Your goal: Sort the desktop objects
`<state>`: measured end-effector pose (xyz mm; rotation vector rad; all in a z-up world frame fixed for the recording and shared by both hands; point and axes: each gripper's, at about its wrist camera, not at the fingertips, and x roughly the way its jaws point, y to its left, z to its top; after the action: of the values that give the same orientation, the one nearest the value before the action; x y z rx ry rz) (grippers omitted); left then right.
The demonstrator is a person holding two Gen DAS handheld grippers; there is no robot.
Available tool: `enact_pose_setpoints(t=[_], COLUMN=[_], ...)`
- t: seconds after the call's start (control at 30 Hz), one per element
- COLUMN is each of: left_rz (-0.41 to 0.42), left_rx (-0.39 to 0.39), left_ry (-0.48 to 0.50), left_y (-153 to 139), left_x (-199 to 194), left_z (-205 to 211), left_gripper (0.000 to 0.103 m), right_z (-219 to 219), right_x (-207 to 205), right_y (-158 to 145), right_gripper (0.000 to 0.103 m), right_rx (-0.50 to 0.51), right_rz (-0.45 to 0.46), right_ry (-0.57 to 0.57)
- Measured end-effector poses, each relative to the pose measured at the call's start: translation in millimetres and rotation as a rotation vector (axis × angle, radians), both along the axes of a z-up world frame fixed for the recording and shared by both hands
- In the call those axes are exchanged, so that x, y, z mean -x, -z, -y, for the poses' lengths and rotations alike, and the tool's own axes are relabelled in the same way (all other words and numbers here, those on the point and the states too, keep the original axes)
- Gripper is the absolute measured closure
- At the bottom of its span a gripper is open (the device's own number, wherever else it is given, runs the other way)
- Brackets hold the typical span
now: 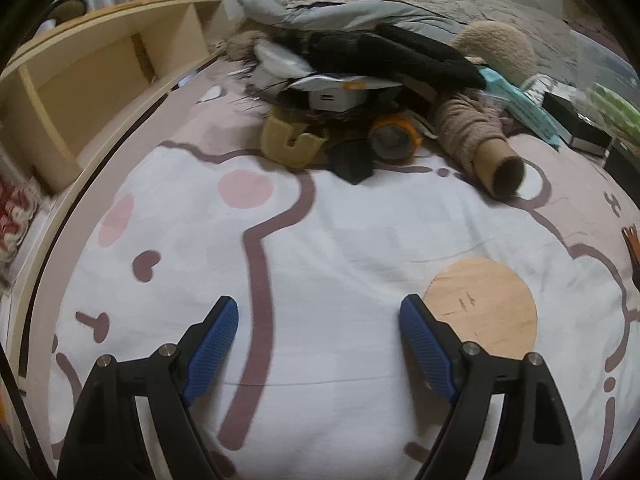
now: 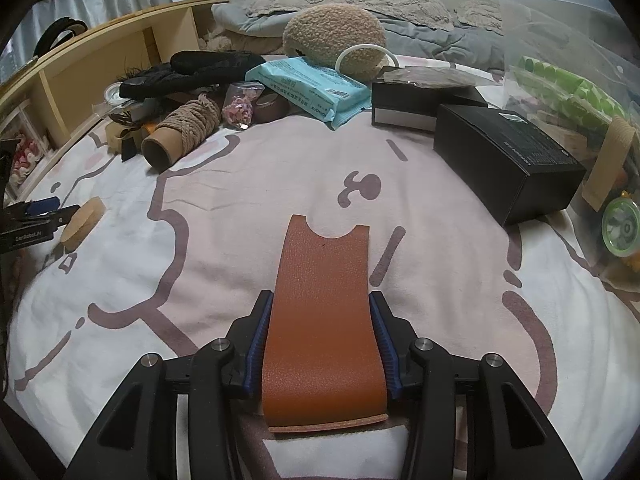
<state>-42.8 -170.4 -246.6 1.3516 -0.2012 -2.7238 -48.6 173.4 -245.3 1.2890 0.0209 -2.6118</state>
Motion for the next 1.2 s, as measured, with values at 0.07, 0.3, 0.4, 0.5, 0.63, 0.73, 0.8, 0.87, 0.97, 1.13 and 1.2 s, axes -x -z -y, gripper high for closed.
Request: enact_pose_setpoints(t=[0.07,0.3,0.4,0.5,0.63,0.73,0.8,0.87,0.97,1.13,1.2], left_rz=[0.000,0.014,0.043,0.066,0.069,0.087,0.069,0.061,0.043,0.028,0.047], left_rx=[0.000,-0.005,-0.045,-0.077,-0.056,-0.092,-0.092,-0.094,-0.116,-0.200,-0.226], left_ry=[0.039,0.171,0.214,0.267,0.280,0.250,0.228,0.222,0.247,0.375,0.420], left_y=[0,-4,-5,-4,-6,-13,-22,-31,-50,-67,-63], left_x=[0,4,10,13,11,9,5,-3,-13,-20,-17], left_z=[-7,-36,-50,-69,-80,-72,-66,-60,-61,-86,-100], left_gripper=[0.020,0.020,0.020,0.020,0.019,0.019,0.019,0.019,0.019,0.018,0.019], right_z=[1,2,2,2,1,1,0,0,0,0,0], right_x=[0,0,0,0,0,0,0,0,0,0,0], right_y=[0,0,0,1,1,2,2,2,2,2,2], right_gripper=[0.056,0.056,0.056,0.055,0.055,0.055,0.055,0.055,0.054,0.054,0.054], right_rx=[-0.003,-0.007,-0.006,-0.002,0.003,0.009,0.011,0.011,0.013,0.012,0.013], right_rz=[-0.001,-0.002,-0.003,-0.004,-0.007,-0.008,-0.009,-0.010,-0.010,-0.010,-0.010], right_ry=[0.000,0.000,0.000,0.000,-0.001,-0.002,-0.003,-0.003,-0.003,-0.003,-0.003])
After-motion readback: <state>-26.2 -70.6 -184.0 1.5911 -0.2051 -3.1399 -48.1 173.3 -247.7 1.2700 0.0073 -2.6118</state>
